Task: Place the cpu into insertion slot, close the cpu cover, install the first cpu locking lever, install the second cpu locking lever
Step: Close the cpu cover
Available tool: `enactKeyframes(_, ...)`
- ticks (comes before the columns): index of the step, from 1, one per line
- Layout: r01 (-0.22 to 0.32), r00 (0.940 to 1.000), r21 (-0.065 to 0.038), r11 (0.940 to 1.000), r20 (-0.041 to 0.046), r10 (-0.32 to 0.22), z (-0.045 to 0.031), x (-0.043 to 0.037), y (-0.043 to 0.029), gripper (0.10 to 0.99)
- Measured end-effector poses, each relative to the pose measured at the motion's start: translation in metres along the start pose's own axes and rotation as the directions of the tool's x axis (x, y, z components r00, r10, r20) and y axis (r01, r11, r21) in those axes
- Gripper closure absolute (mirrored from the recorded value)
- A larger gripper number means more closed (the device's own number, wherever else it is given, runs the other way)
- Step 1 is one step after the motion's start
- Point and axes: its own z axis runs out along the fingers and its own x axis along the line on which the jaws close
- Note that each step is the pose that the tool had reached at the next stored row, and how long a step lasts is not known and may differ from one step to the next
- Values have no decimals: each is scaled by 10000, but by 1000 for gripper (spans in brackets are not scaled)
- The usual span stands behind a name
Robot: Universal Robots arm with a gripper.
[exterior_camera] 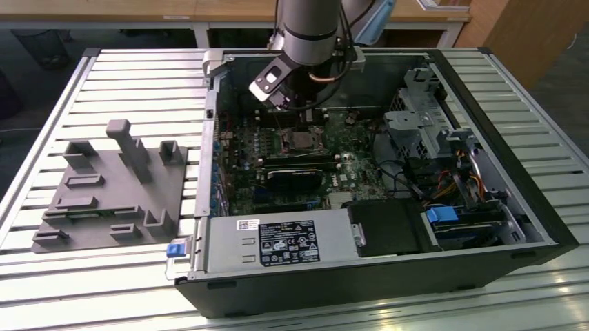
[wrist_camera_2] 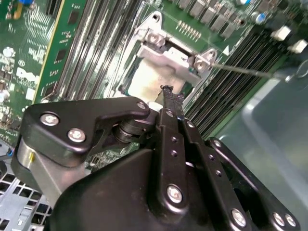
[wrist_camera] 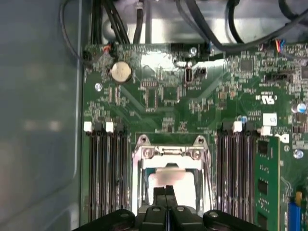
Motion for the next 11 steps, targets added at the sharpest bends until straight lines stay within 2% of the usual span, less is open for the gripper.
enactKeyframes(6,33,10000,2,10000,-1,-33,14,-2,-100,965)
enactKeyframes(11,62,10000,3,10000,-3,-62,57,-5,-151,965)
